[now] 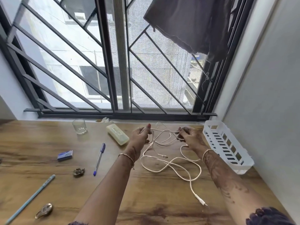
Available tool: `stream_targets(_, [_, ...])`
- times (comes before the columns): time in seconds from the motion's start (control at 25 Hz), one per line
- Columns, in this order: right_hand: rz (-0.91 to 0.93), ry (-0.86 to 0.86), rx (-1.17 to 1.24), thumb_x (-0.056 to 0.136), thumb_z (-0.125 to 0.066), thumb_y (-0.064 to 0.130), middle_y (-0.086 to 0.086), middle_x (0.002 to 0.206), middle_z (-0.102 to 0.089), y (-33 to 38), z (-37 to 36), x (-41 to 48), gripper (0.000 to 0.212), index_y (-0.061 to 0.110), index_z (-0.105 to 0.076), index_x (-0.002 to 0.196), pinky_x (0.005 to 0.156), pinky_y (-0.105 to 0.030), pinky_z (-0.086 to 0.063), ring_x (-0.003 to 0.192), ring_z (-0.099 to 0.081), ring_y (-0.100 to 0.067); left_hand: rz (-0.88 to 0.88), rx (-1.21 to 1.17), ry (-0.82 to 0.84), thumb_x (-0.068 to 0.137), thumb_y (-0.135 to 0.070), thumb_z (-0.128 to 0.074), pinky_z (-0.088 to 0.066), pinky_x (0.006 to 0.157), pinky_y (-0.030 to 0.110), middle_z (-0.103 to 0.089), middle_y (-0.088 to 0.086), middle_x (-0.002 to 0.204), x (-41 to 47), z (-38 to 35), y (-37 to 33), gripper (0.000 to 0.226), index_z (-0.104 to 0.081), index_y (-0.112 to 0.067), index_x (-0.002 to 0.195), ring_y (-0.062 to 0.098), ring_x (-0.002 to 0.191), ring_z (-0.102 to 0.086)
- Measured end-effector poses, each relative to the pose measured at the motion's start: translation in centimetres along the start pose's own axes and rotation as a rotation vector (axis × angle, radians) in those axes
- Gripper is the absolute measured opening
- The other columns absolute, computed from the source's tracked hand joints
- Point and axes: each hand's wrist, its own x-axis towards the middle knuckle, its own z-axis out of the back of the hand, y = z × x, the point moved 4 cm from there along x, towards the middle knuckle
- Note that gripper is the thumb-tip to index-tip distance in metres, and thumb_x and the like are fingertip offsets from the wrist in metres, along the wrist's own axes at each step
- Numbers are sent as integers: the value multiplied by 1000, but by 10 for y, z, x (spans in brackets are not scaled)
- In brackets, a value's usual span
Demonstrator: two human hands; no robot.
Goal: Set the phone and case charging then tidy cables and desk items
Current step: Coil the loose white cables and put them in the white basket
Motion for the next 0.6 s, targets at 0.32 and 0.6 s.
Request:
stream_targets(0.32, [-38,87,-4,91,-55,10,1,90,-69,16,-7,-2,15,21,-64,85,79,-21,-50,84,-63,-12,-18,-17,-10,89,-35,-61,-43,55,22,-41,-12,47,-4,-1,-7,32,-56,-15,65,2,40,-37])
stream_targets(0.6, [319,152,-471,97,-46,36,5,83,-71,69,-42,-15,26,19,-66,94,79,-36,-50,82,-64,-16,-43,-57,74,93,-34,-56,-39,54,21,-40,-13,36,-17,-18,-24,36,-53,-13,64,-1,35,-36])
